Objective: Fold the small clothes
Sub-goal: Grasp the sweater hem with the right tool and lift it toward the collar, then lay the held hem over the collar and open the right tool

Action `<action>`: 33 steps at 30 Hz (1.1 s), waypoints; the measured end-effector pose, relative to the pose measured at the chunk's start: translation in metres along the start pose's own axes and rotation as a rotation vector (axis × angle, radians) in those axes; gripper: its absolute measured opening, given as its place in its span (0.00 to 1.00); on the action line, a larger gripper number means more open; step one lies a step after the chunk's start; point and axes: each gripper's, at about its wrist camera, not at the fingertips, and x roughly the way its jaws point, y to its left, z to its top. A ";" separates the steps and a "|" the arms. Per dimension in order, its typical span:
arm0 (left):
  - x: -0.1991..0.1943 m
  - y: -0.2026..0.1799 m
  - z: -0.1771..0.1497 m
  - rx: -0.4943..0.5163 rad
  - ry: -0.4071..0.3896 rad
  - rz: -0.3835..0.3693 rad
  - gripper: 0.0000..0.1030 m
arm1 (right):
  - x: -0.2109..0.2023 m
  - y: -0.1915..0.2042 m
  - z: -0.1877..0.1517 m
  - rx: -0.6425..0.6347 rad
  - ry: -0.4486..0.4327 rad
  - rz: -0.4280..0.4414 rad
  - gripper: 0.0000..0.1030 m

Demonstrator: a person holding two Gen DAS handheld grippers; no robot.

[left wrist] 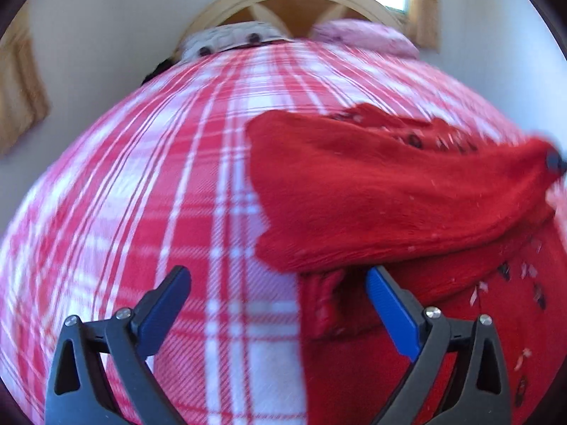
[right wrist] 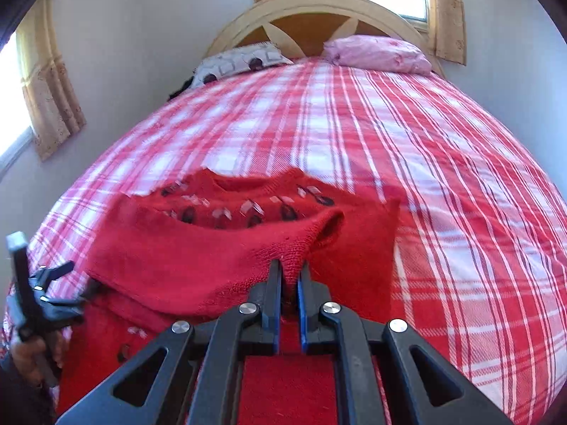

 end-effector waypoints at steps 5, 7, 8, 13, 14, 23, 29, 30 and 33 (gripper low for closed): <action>0.018 -0.004 0.023 0.060 -0.019 0.114 1.00 | -0.030 0.014 0.022 -0.010 -0.097 0.041 0.06; 0.023 0.013 0.026 -0.016 -0.006 0.126 1.00 | -0.039 0.014 0.025 -0.018 -0.118 0.044 0.06; 0.027 0.027 0.024 -0.089 0.016 0.092 1.00 | -0.042 0.013 0.025 -0.024 -0.122 0.040 0.06; 0.030 0.055 0.014 -0.262 0.034 -0.001 1.00 | -0.029 -0.013 0.010 -0.010 -0.088 -0.035 0.06; 0.030 0.050 0.013 -0.238 0.030 0.011 1.00 | -0.023 -0.021 0.005 0.002 -0.073 -0.049 0.06; 0.029 0.036 0.012 -0.158 0.036 0.042 1.00 | 0.009 -0.063 -0.047 0.055 0.031 -0.110 0.06; 0.027 0.039 0.010 -0.170 0.041 0.023 1.00 | 0.016 -0.065 -0.068 0.024 0.035 -0.118 0.09; 0.027 0.038 0.009 -0.168 0.040 0.024 1.00 | 0.015 -0.066 -0.068 0.030 0.035 -0.110 0.11; 0.026 0.039 0.009 -0.173 0.041 0.016 1.00 | 0.008 -0.075 -0.067 0.090 0.037 -0.077 0.31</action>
